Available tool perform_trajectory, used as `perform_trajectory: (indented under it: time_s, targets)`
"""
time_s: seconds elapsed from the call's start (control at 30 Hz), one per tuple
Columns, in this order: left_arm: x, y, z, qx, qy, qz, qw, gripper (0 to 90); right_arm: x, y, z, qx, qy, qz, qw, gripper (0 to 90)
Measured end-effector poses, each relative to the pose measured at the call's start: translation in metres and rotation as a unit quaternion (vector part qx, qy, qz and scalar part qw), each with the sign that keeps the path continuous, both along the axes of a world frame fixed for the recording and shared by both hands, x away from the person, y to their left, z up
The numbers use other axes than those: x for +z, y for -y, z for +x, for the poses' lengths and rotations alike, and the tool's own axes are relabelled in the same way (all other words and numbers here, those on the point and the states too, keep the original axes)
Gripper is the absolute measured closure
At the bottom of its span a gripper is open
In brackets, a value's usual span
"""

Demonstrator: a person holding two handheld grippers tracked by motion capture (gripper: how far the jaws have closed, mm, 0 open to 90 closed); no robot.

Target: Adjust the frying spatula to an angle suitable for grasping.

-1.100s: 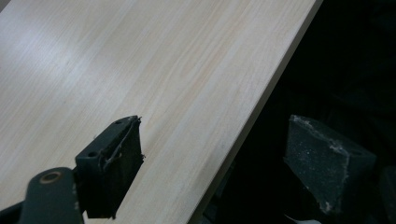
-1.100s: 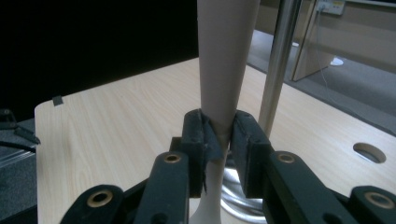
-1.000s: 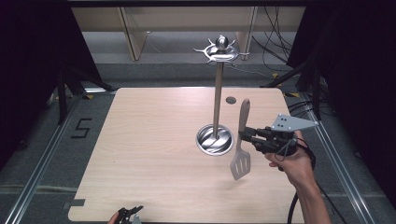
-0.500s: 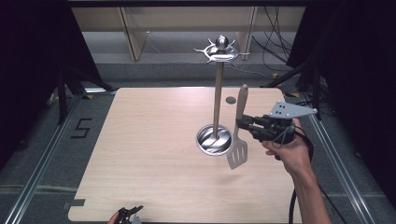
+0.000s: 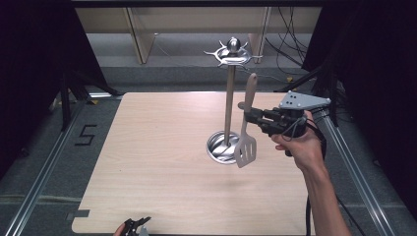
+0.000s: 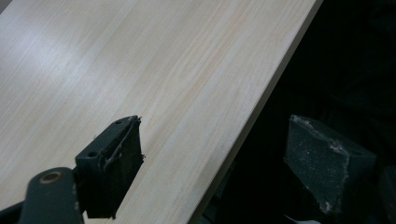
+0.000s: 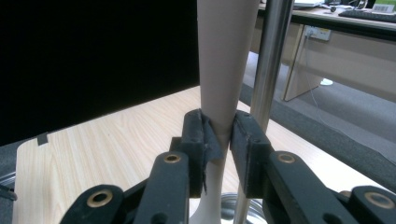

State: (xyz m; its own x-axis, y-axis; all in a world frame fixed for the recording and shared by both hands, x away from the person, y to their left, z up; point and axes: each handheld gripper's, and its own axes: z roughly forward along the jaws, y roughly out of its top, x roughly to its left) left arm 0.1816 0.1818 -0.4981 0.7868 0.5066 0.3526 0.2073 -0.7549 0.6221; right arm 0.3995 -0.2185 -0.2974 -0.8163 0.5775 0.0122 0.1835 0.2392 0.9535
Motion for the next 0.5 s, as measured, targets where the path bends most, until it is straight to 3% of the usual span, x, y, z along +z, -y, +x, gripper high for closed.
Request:
perform_trajectory:
  time_s: [0.03,0.07,0.1,0.4,0.43,0.5]
  targets:
    - [-0.001,0.001,0.000,0.005,0.005,-0.001,1.0000,18.0,0.001,0.000,0.000,-0.003,-0.003,-0.001,1.0000,76.6]
    - [-0.001,0.001,0.000,0.005,0.005,-0.001,1.0000,18.0,0.002,0.001,0.002,-0.003,0.010,-0.005,0.9999,76.6]
    - [-0.002,0.002,0.000,0.005,0.007,-0.001,1.0000,18.0,0.002,0.000,0.002,-0.002,-0.001,-0.002,1.0000,76.5]
    - [-0.001,0.001,0.000,0.010,0.014,0.002,0.9999,18.0,0.009,-0.004,0.008,-0.004,0.001,-0.009,0.9999,76.5]
    - [-0.001,0.001,0.000,0.009,0.014,0.002,0.9999,18.0,0.009,-0.005,0.008,-0.004,-0.007,-0.007,0.9999,76.6]
    - [-0.001,0.001,-0.001,0.009,0.014,0.002,0.9999,18.0,0.010,-0.006,0.010,-0.010,0.008,-0.007,0.9999,76.5]
